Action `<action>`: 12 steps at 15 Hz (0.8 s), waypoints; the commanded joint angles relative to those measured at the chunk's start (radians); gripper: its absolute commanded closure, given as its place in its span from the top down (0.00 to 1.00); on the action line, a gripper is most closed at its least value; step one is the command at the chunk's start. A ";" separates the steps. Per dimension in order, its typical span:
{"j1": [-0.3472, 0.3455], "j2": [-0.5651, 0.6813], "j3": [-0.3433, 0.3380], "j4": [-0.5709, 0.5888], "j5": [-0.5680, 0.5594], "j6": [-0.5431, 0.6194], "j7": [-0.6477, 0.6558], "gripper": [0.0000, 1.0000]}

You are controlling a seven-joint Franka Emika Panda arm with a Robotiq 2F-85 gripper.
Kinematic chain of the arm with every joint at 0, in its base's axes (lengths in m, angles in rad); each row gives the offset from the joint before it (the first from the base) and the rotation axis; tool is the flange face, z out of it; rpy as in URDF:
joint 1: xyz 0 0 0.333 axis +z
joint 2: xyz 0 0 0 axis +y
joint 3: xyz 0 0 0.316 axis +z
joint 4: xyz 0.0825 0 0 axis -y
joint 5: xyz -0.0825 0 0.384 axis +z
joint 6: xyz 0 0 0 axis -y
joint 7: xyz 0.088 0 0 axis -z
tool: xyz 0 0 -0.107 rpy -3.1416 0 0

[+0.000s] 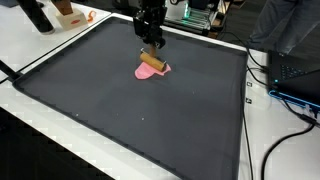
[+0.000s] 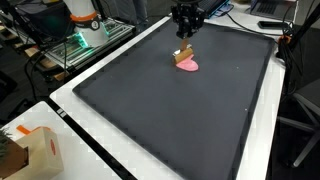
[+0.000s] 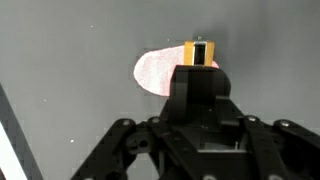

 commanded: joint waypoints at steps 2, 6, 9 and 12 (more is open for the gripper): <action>-0.011 0.056 -0.017 -0.028 -0.015 0.119 0.001 0.25; -0.012 0.056 -0.024 -0.040 -0.030 0.172 0.017 0.25; -0.012 0.061 -0.033 -0.043 -0.047 0.193 0.033 0.25; -0.012 0.067 -0.042 -0.042 -0.055 0.213 0.050 0.25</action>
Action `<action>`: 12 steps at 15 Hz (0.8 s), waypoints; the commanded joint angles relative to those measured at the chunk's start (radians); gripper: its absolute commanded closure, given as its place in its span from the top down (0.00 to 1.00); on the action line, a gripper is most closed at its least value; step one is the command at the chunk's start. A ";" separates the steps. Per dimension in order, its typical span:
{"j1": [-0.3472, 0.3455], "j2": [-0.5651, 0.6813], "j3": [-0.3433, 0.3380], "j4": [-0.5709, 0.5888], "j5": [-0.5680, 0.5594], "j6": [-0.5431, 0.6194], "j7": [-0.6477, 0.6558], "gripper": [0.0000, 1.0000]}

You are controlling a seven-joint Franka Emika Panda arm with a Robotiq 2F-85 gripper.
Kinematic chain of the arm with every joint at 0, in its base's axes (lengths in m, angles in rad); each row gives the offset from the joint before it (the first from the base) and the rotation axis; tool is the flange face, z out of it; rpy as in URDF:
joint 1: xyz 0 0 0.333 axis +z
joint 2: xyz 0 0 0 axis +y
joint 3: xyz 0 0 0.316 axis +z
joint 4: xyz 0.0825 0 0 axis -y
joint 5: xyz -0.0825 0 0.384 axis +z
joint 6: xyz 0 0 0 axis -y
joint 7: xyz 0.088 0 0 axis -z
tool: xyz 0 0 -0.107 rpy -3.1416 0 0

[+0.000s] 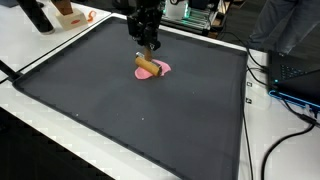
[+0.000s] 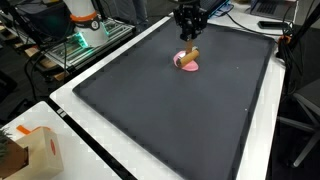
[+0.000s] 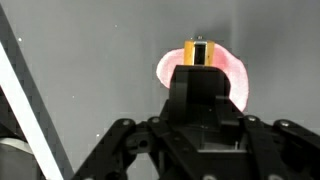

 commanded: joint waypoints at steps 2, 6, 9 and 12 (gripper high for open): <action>-0.014 0.070 -0.016 -0.012 -0.023 0.097 0.042 0.25; -0.024 0.087 -0.021 -0.008 -0.026 0.146 0.076 0.25; -0.038 0.088 0.015 0.004 0.074 0.055 -0.027 0.25; -0.043 0.081 0.033 0.016 0.139 -0.012 -0.117 0.25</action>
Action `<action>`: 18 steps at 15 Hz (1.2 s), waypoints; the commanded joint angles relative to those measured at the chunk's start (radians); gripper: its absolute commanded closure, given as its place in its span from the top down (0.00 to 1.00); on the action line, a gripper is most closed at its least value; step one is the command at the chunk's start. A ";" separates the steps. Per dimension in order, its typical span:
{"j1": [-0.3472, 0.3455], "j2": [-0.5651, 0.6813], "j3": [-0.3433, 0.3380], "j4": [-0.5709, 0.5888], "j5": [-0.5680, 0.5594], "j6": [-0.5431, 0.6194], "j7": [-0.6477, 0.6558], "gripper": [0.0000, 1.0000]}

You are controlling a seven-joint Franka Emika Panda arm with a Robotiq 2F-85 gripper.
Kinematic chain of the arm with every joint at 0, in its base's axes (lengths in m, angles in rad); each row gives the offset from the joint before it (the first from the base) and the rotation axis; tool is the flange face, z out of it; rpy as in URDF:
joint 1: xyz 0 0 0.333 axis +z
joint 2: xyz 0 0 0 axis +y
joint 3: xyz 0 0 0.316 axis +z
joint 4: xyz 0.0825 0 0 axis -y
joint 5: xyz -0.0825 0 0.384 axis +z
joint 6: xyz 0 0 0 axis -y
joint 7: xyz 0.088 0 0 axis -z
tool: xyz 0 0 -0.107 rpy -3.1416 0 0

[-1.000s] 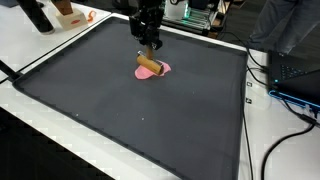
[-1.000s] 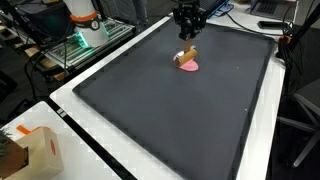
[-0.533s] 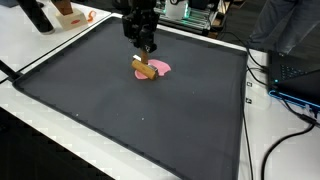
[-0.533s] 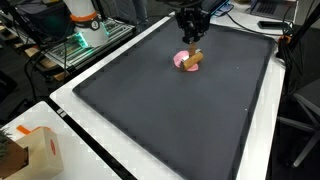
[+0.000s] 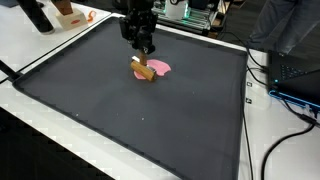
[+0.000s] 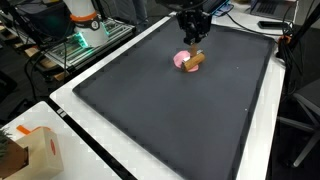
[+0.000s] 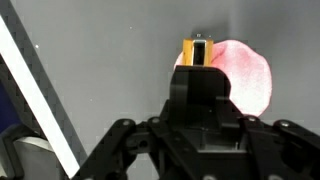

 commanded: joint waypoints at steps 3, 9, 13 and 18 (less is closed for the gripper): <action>-0.009 0.033 0.027 0.009 0.075 -0.161 -0.120 0.25; 0.004 0.032 0.029 0.002 0.051 -0.324 -0.124 0.25; 0.010 0.024 0.030 0.021 0.044 -0.364 -0.124 0.25; 0.007 -0.003 0.036 0.013 0.059 -0.361 -0.155 0.25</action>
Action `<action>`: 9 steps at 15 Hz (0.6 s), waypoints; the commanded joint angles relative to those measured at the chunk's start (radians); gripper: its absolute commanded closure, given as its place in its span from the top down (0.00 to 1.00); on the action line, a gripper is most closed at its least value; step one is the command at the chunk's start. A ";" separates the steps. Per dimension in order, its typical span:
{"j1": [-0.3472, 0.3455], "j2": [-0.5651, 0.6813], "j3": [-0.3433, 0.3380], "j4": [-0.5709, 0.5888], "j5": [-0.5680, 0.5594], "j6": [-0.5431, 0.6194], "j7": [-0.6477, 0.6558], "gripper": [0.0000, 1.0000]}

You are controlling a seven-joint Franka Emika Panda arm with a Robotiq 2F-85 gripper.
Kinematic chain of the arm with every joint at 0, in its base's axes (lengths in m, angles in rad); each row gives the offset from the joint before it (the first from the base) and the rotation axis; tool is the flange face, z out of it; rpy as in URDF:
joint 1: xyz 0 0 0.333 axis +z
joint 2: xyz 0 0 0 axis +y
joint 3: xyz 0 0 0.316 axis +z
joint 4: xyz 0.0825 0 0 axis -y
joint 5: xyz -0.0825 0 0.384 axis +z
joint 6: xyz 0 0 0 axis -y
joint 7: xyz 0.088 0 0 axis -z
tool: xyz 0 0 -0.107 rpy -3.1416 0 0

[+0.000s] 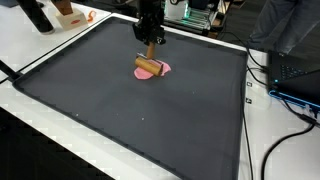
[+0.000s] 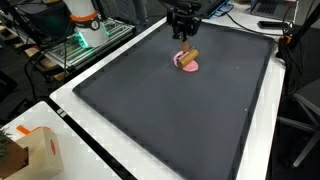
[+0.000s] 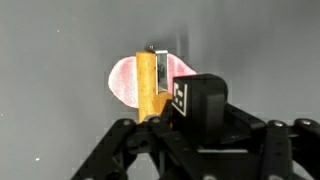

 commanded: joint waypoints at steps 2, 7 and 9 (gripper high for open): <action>0.001 -0.023 0.013 -0.039 0.031 -0.066 -0.081 0.25; 0.013 -0.045 0.011 -0.035 0.009 -0.197 -0.102 0.25; 0.019 -0.041 0.010 -0.033 0.007 -0.208 -0.088 0.25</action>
